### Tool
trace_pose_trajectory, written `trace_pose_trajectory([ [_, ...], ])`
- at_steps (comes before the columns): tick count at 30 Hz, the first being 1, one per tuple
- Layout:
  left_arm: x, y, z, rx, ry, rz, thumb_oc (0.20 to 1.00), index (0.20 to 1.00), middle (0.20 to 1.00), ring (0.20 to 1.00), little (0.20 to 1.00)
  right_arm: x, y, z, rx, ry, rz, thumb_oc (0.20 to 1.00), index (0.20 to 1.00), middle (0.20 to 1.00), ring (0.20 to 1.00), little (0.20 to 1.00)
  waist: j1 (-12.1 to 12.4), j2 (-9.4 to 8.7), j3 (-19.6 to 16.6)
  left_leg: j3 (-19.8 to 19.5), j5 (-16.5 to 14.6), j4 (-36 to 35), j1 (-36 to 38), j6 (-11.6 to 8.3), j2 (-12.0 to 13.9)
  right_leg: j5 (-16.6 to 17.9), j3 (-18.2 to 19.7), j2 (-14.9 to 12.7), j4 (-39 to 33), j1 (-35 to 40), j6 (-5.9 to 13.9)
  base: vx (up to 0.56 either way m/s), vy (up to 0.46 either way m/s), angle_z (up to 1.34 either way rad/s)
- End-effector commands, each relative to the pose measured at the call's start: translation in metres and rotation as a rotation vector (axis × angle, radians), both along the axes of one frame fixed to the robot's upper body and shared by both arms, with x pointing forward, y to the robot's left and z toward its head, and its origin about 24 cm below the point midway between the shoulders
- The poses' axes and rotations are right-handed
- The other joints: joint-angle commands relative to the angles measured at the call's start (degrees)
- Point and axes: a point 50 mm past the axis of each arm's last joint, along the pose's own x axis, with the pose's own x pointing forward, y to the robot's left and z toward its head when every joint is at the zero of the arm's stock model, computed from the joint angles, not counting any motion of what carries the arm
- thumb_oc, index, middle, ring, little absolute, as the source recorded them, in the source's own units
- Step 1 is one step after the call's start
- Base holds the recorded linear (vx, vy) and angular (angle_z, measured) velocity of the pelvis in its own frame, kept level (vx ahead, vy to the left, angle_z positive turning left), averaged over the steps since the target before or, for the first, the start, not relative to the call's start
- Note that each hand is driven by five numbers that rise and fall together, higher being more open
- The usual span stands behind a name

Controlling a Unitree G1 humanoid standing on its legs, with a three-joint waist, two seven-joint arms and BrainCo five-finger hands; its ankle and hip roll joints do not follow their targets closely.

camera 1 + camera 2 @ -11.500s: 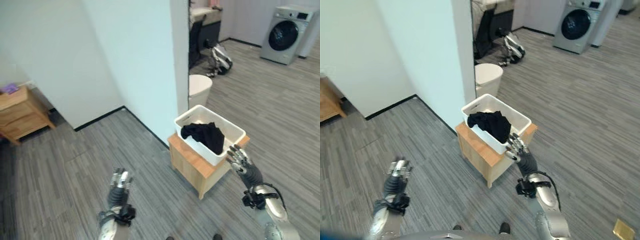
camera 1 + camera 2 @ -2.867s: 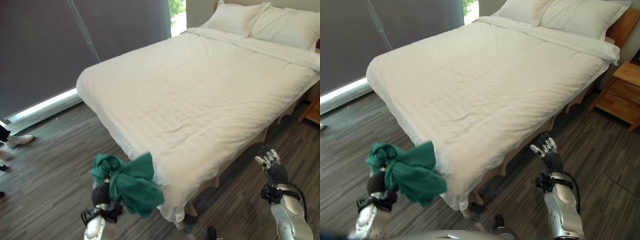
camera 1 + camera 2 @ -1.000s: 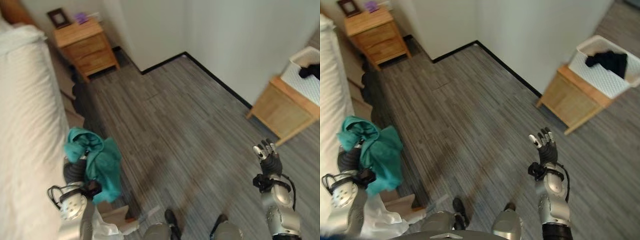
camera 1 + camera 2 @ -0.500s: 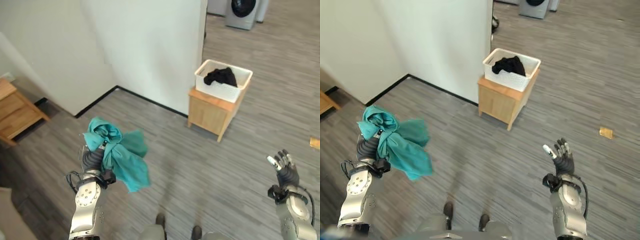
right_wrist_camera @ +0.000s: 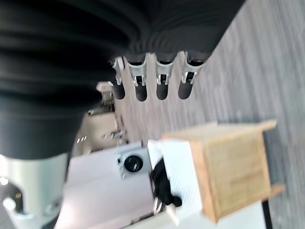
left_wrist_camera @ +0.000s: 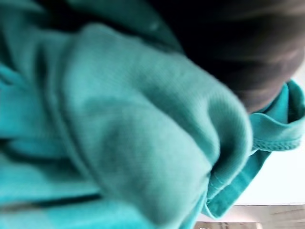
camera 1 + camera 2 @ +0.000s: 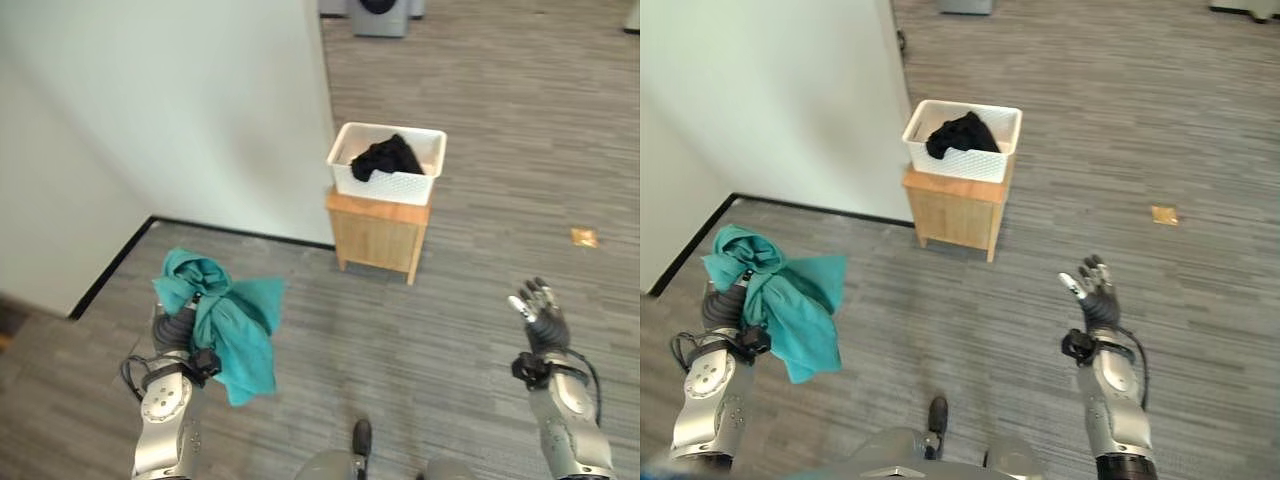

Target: Pick up bed clothes into laundry basket.

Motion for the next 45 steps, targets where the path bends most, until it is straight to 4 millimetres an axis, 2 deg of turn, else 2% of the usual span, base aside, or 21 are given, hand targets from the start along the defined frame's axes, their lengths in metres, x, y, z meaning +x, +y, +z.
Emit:
trace_pose_trajectory([
  [1,-0.01,0.022,0.043,0.154,-0.149,0.042,0.2,0.2,0.2,0.2,0.2,0.001,-0.011,0.01,-0.004,-0.067,-0.054,1.0,1.0,1.0,1.0,1.0,0.05,-2.19,0.88,-2.52,-1.24,-1.33,1.12,-3.75,5.07,11.05,2.45,8.95,-22.8,1.6,-0.81,0.26,-0.044,0.34],
  [4,-0.009,0.022,0.045,0.158,-0.157,0.034,0.2,0.2,0.2,0.2,0.2,0.0,-0.013,0.009,0.008,-0.067,-0.072,1.0,1.0,1.0,1.0,1.0,-0.57,-2.34,0.51,-2.14,-2.37,-2.6,2.81,-4.88,5.84,11.8,-0.08,9.38,-35.01,2.72,-1.04,0.25,-0.082,0.22],
  [7,-0.006,0.02,0.044,0.156,-0.158,0.018,0.2,0.2,0.2,0.2,0.2,-0.001,-0.015,0.009,0.025,-0.073,-0.1,1.0,1.0,1.0,1.0,1.0,-1.68,-2.9,-0.13,-3.65,-5.47,-3.08,5.92,-6.49,6.42,19.35,4.04,10.12,-54.86,0.11,1.93,0.43,-0.15,0.08],
  [10,-0.002,0.017,0.044,0.16,-0.16,-0.004,0.2,0.2,0.2,0.2,0.2,-0.001,-0.014,0.01,0.011,-0.078,-0.096,1.0,1.0,1.0,1.0,1.0,-1.73,-2.79,-0.65,-4.01,-7.11,-3.08,7.69,-7.24,7.39,20.89,5.12,8.48,-54.88,-1.81,3.14,0.39,-0.148,0.33],
  [11,0.001,0.011,0.043,0.156,-0.159,-0.037,0.2,0.2,0.2,0.2,0.2,0.001,-0.012,0.011,0.011,-0.082,-0.081,1.0,1.0,1.0,1.0,1.0,-1.77,-2.94,-1.41,-3.97,-8.89,-1.92,9.48,-7.92,8.54,21.2,3.4,6.76,-52.56,-0.33,2.98,0.5,-0.229,0.56],
  [13,0.001,0.008,0.042,0.152,-0.159,-0.05,0.2,0.2,0.2,0.2,0.2,0.003,-0.012,0.012,0.003,-0.085,-0.062,1.0,1.0,1.0,1.0,1.0,-2.48,-2.78,-1.94,-4.21,-9.43,-0.31,10.6,-8.11,9.87,21.52,2.3,6.85,-49.69,-0.33,2.21,0.42,-0.227,0.27],
  [15,0.003,0.004,0.04,0.139,-0.154,-0.066,0.2,0.2,0.2,0.2,0.2,0.004,-0.011,0.012,0.001,-0.083,-0.052,1.0,1.0,1.0,1.0,1.0,-2.97,-2.5,-2.02,-4.27,-8.56,1.8,10.64,-8.92,11.03,21.02,2.34,7.49,-48.72,0.32,1.78,0.24,-0.175,0.1],
  [17,0.009,-0.003,0.041,0.128,-0.165,-0.098,0.2,0.2,0.2,0.2,0.2,0.008,-0.013,0.018,-0.024,-0.097,-0.034,1.0,1.0,1.0,1.0,1.0,-3.19,-1.81,-2.41,-4.47,-4.07,10.97,8.77,-10.33,12.57,19.43,1.76,9.56,-48.93,3.28,-0.01,0.35,-0.296,0.19],
  [18,0.014,-0.009,0.042,0.12,-0.174,-0.134,0.2,0.2,0.2,0.2,0.2,0.01,-0.019,0.023,-0.037,-0.111,-0.036,1.0,1.0,1.0,1.0,1.0,-3.38,-3.24,-1.84,-2.88,0.77,23.06,3.93,-10.71,12.77,17.8,1.39,9.98,-50.47,6.91,-2.05,0.31,-0.323,-0.22],
  [19,0.014,-0.009,0.043,0.12,-0.175,-0.135,0.2,0.2,0.2,0.2,0.2,0.01,-0.019,0.023,-0.037,-0.112,-0.037,1.0,1.0,1.0,1.0,1.0,-3.5,-3.28,-1.8,-3.15,0.48,24.09,3.22,-10.75,12.72,17.94,1.22,9.94,-50.63,6.87,-2.12,0.36,-0.441,0.07],
  [20,0.018,-0.013,0.046,0.119,-0.187,-0.169,0.2,0.2,0.2,0.2,0.2,0.009,-0.028,0.024,-0.072,-0.103,-0.061,1.0,1.0,1.0,1.0,1.0,-2.77,-4.44,-0.54,-2.85,2.44,34.48,-1.07,-10.95,12.63,16.36,1.28,10.76,-51.9,10.34,-4.0,0.37,-0.326,0.14],
  [24,0.029,-0.023,0.054,0.112,-0.221,-0.235,0.2,0.2,0.2,0.2,0.2,0.009,-0.037,0.022,-0.098,-0.064,-0.088,1.0,1.0,1.0,1.0,1.0,-1.03,-4.83,0.31,-2.15,-2.06,25.8,-8.09,-9.86,9.32,14.35,2.41,11.03,-54.19,15.06,-3.41,0.28,-0.146,-0.33],
  [25,0.029,-0.024,0.054,0.112,-0.223,-0.236,0.2,0.2,0.2,0.2,0.2,0.009,-0.037,0.022,-0.097,-0.065,-0.088,1.0,1.0,1.0,1.0,1.0,-0.99,-5.11,0.24,-2.03,-1.55,25.31,-8.11,-9.74,9.0,14.56,2.45,10.7,-54.25,14.86,-3.35,0.3,-0.031,-0.59],
  [26,0.031,-0.027,0.057,0.115,-0.231,-0.265,0.2,0.2,0.2,0.2,0.2,0.007,-0.037,0.018,-0.089,-0.05,-0.083,1.0,1.0,1.0,1.0,1.0,-0.42,-4.36,-0.19,-2.08,-2.62,15.99,-9.28,-9.66,7.47,14.08,2.84,11.42,-54.73,15.7,-2.75,0.2,-0.002,-0.31],
  [27,0.031,-0.027,0.057,0.115,-0.23,-0.266,0.2,0.2,0.2,0.2,0.2,0.007,-0.037,0.018,-0.089,-0.049,-0.084,1.0,1.0,1.0,1.0,1.0,-0.26,-4.55,-0.3,-1.9,-2.09,14.71,-8.57,-9.62,7.28,13.95,2.98,11.2,-54.7,15.74,-2.68,0.31,0.0,-0.38],
  [29,0.035,-0.035,0.057,0.114,-0.224,-0.319,0.2,0.2,0.2,0.2,0.2,0.006,-0.031,0.012,-0.097,-0.019,-0.043,1.0,1.0,1.0,1.0,1.0,0.63,-2.67,-0.76,-4.2,3.12,5.41,-9.72,-9.87,5.0,13.25,4.36,13.31,-55.0,16.94,-2.85,0.25,-0.021,-0.34],
  [31,0.037,-0.038,0.058,0.111,-0.227,-0.341,0.2,0.2,0.2,0.2,0.2,0.008,-0.028,0.012,-0.108,-0.017,-0.021,1.0,1.0,1.0,1.0,1.0,0.63,-2.54,-0.72,-4.57,3.31,5.87,-9.5,-9.86,3.8,13.19,4.88,13.5,-55.01,17.32,-2.99,0.15,-0.016,-0.33],
  [32,0.041,-0.044,0.062,0.107,-0.239,-0.389,0.2,0.2,0.2,0.2,0.2,0.011,-0.021,0.01,-0.105,-0.008,0.019,1.0,1.0,1.0,1.0,1.0,0.4,-2.37,-0.73,-5.0,1.42,7.01,-8.07,-9.54,3.18,12.9,6.18,13.88,-55.01,17.46,-3.23,0.1,0.009,-0.67],
  [35,0.05,-0.06,0.067,0.087,-0.254,-0.478,0.2,0.2,0.2,0.2,0.2,0.01,-0.015,0.009,-0.08,-0.013,0.032,1.0,1.0,1.0,1.0,1.0,-0.59,-1.58,-2.32,-7.21,1.43,0.9,-4.29,-8.5,4.04,12.57,7.49,14.35,-55.01,17.38,-3.0,0.14,0.101,-0.39],
  [40,0.063,-0.078,0.079,0.148,-0.255,-0.606,0.2,0.2,0.2,0.2,0.2,0.01,-0.007,0.008,-0.062,-0.014,0.057,1.0,1.0,1.0,1.0,1.0,-2.24,-1.06,-3.75,-6.58,1.67,-2.83,-0.83,-7.78,4.44,12.04,8.76,14.56,-55.01,17.77,-2.82,0.09,0.068,-0.03],
  [45,0.078,-0.098,0.116,0.281,-0.322,-0.754,0.2,0.2,0.2,0.2,0.2,0.012,-0.004,0.01,-0.084,-0.01,0.087,1.0,1.0,1.0,1.0,1.0,-3.54,-0.94,-4.74,-5.26,0.72,-3.08,0.4,-7.25,4.5,11.9,10.11,14.5,-55.01,17.72,-2.22,0.05,0.045,-0.09],
])
